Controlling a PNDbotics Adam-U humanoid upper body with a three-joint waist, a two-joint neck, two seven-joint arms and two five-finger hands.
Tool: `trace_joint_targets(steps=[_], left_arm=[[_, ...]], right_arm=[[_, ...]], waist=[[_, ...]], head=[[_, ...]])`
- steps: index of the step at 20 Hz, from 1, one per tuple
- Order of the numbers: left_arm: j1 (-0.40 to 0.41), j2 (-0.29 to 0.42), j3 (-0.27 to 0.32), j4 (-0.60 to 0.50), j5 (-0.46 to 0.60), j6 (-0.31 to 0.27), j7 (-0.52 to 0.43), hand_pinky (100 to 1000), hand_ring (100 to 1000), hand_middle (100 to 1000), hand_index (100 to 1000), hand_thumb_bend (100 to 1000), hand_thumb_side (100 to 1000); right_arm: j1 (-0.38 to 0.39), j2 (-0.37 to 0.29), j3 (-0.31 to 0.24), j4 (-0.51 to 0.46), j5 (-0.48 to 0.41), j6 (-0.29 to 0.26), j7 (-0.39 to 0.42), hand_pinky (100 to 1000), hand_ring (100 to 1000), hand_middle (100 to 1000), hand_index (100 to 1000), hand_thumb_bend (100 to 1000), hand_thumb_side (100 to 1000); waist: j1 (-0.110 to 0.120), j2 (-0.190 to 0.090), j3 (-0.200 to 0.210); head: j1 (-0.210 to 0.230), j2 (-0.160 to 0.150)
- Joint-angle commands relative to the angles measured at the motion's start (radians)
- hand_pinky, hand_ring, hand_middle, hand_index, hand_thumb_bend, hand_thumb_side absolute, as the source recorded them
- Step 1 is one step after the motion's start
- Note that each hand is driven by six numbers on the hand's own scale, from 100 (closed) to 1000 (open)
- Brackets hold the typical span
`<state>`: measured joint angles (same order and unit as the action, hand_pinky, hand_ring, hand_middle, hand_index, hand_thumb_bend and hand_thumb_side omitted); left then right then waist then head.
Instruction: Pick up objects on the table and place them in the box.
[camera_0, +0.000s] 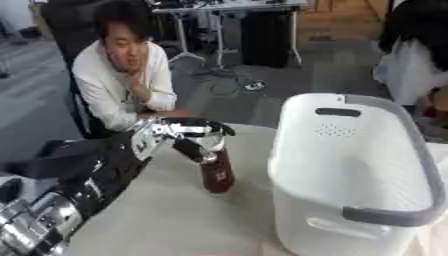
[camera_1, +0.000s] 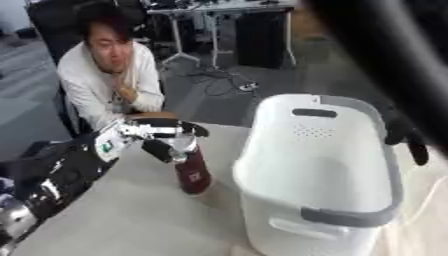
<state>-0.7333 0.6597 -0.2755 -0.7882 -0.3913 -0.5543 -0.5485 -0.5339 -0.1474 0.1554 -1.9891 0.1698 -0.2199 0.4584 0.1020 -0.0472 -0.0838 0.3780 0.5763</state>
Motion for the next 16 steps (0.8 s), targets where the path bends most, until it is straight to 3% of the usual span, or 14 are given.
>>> trace_joint_targets(steps=[1, 4, 7, 9, 10, 11, 12, 13, 14, 15, 16], left_arm=[[0.002, 0.012, -0.005, 0.017, -0.026, -0.231, -0.246, 917, 1000, 1000, 1000, 353, 479], [0.003, 0.011, -0.003, 0.019, -0.039, -0.228, -0.245, 773, 991, 1000, 1000, 353, 430], [0.002, 0.014, -0.001, 0.014, -0.081, -0.22, -0.217, 560, 890, 1000, 1000, 336, 318], [0.002, 0.015, 0.003, 0.007, -0.123, -0.215, -0.17, 327, 745, 969, 846, 221, 140], [0.003, 0.015, 0.005, 0.004, -0.143, -0.212, -0.136, 439, 823, 1000, 946, 278, 234], [0.002, 0.014, 0.011, 0.002, -0.158, -0.208, -0.094, 116, 516, 754, 590, 100, 100], [0.003, 0.013, 0.016, 0.004, -0.17, -0.204, -0.041, 100, 465, 667, 538, 100, 100], [0.004, 0.01, 0.022, 0.008, -0.176, -0.207, 0.021, 100, 239, 400, 355, 100, 212], [0.006, 0.008, 0.024, 0.013, -0.181, -0.216, 0.084, 100, 262, 425, 370, 100, 174], [0.01, 0.006, 0.026, 0.019, -0.188, -0.227, 0.14, 100, 100, 235, 294, 100, 289], [0.014, 0.004, 0.027, 0.026, -0.198, -0.239, 0.191, 100, 100, 247, 298, 100, 295]], right_arm=[[-0.025, 0.003, 0.001, -0.011, 0.001, 0.001, 0.005, 178, 443, 475, 601, 100, 893], [-0.025, 0.002, 0.001, -0.011, 0.001, 0.0, 0.006, 179, 443, 475, 601, 100, 894], [-0.025, 0.003, 0.001, -0.011, 0.001, 0.0, 0.006, 178, 443, 475, 601, 100, 893], [-0.025, 0.003, 0.0, -0.011, 0.001, -0.001, 0.005, 178, 442, 474, 600, 100, 892], [-0.025, 0.003, 0.0, -0.011, 0.001, -0.001, 0.004, 178, 443, 475, 601, 100, 893], [-0.025, 0.003, 0.0, -0.011, 0.001, -0.001, 0.003, 178, 442, 474, 599, 100, 891], [-0.025, 0.003, 0.0, -0.011, 0.0, -0.002, 0.001, 178, 442, 473, 599, 100, 890], [-0.026, 0.003, 0.0, -0.011, 0.0, -0.002, -0.001, 178, 441, 473, 598, 100, 888], [-0.026, 0.004, -0.001, -0.011, -0.001, -0.003, -0.003, 178, 441, 473, 598, 100, 888], [-0.026, 0.003, -0.001, -0.011, -0.001, -0.003, -0.004, 178, 440, 472, 598, 100, 888], [-0.027, 0.003, 0.0, -0.011, -0.001, -0.003, -0.005, 178, 440, 472, 598, 100, 888]], waist=[[-0.005, -0.004, 0.002], [-0.005, -0.004, 0.003], [-0.005, -0.004, 0.002], [-0.005, -0.004, 0.002], [-0.005, -0.004, 0.002], [-0.005, -0.004, 0.002], [-0.005, -0.004, 0.002], [-0.005, -0.004, 0.002], [-0.005, -0.004, 0.002], [-0.005, -0.003, 0.002], [-0.005, -0.003, 0.002]], head=[[0.011, -0.007], [0.013, -0.008], [0.015, -0.01], [0.015, -0.011], [0.016, -0.011], [0.017, -0.011], [0.018, -0.012], [0.02, -0.013], [0.02, -0.014], [0.019, -0.016], [0.019, -0.017]])
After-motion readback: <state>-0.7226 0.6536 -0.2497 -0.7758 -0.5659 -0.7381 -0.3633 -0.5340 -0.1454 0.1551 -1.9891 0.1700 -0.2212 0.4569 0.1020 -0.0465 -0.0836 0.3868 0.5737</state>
